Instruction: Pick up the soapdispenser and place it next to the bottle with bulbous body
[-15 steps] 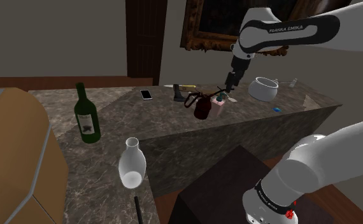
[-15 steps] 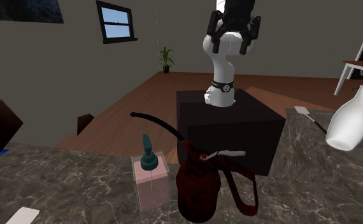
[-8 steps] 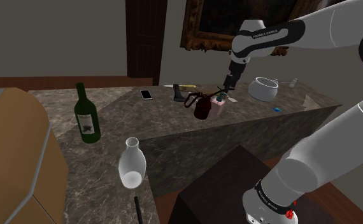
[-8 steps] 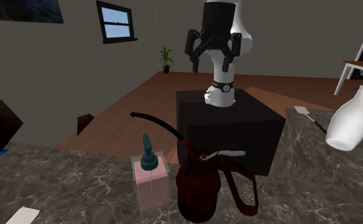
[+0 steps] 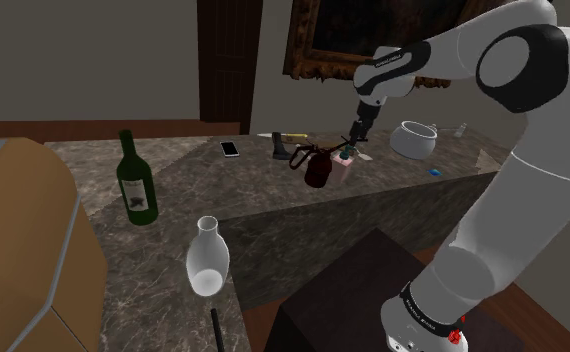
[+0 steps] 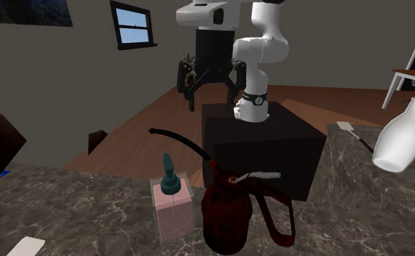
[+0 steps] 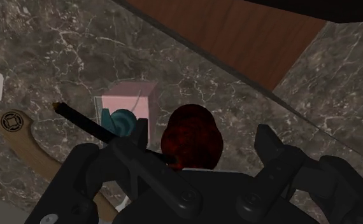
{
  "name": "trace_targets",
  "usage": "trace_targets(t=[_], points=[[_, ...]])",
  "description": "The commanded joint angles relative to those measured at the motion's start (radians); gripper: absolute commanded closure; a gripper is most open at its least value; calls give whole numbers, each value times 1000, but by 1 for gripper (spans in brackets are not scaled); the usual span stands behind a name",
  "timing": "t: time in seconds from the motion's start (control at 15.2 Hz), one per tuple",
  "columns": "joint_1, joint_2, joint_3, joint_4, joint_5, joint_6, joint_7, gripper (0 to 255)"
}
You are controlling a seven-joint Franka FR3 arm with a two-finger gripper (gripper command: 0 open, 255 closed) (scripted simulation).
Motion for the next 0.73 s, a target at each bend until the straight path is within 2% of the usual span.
trace_targets(t=[0.0, 0.59, 0.66], points=[[-19, 80, -5, 62, 43, 11, -45, 0], [-168, 452, 26, 440, 202, -34, -202, 0], [-171, 456, 28, 445, 202, -35, -203, 0]])
